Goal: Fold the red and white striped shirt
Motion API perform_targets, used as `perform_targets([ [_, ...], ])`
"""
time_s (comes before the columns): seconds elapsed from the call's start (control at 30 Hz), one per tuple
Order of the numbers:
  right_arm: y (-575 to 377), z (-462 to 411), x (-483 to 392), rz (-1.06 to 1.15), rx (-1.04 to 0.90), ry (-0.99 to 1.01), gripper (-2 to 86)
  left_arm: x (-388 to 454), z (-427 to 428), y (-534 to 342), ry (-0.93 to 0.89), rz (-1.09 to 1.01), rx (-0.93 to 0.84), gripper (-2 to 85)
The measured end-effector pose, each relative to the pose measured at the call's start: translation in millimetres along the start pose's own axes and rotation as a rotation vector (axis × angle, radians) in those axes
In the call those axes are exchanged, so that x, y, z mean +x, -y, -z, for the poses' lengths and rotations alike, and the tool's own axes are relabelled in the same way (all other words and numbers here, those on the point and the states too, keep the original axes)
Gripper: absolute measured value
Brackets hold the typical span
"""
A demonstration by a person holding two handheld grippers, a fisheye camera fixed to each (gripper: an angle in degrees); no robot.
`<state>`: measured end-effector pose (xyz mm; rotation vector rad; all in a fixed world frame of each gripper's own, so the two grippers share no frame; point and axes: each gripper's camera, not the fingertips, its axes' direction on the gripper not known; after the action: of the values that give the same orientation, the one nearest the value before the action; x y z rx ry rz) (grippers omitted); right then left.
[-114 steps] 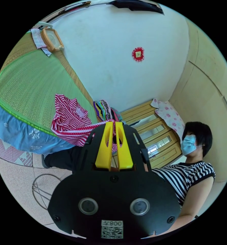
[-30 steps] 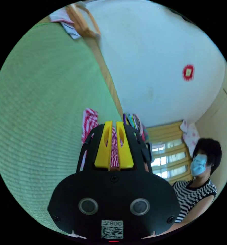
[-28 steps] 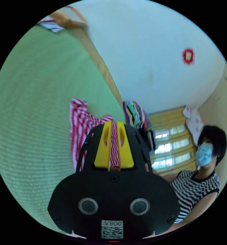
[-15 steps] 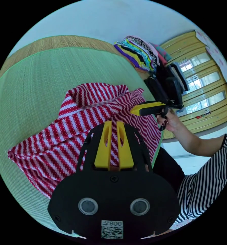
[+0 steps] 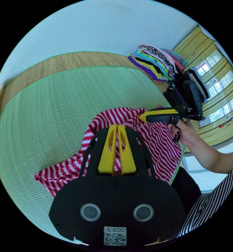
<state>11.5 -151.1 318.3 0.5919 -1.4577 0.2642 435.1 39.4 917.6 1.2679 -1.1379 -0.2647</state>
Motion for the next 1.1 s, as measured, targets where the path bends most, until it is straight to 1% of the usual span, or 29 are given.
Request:
perform_targets([
  [0.1,4.9,3.5,-6.9,0.006,0.011,-0.020,0.1,3.1,-5.3,-5.8,-0.013,0.009,0.027,0.2],
  [0.17,7.6,3.3,-9.7,0.006,0.008,-0.017,0.1,11.8,-12.1,-14.2,-0.077,-0.018,0.036,0.2],
  [0.23,9.7,3.3,-12.2,0.004,0.008,-0.015,0.1,20.3,-24.8,-18.4,-0.098,-0.045,-0.003,0.2],
  [0.33,12.1,8.3,-17.8,0.001,0.019,-0.007,0.1,27.8,-49.8,-18.0,-0.036,-0.055,-0.085,0.2],
  [0.53,-4.3,35.0,-41.8,0.052,0.061,-0.003,0.1,17.7,-56.3,-4.2,0.004,0.005,-0.008,0.1],
  [0.63,-11.6,23.1,-55.5,0.086,0.004,0.011,0.1,16.8,-59.4,2.1,0.028,0.002,0.000,0.2],
  [0.7,-10.6,12.5,-61.4,0.078,-0.023,-0.033,0.1,18.3,-60.1,3.1,0.035,-0.002,0.011,0.1],
  [0.8,-5.5,10.5,-60.6,0.061,-0.014,-0.042,0.1,26.4,-59.7,-2.0,0.036,-0.024,0.036,0.1],
  [0.9,-3.2,12.0,-61.7,0.065,-0.014,-0.104,0.1,39.9,-67.6,-11.2,0.005,-0.084,0.004,0.1],
  [1.0,-2.1,19.0,-66.9,0.087,0.000,-0.167,0.1,49.4,-83.4,-19.6,0.072,-0.129,-0.070,0.1],
  [1.1,1.5,28.5,-72.5,0.113,0.020,-0.216,0.1,47.4,-86.6,-19.8,0.115,-0.109,-0.060,0.1],
])
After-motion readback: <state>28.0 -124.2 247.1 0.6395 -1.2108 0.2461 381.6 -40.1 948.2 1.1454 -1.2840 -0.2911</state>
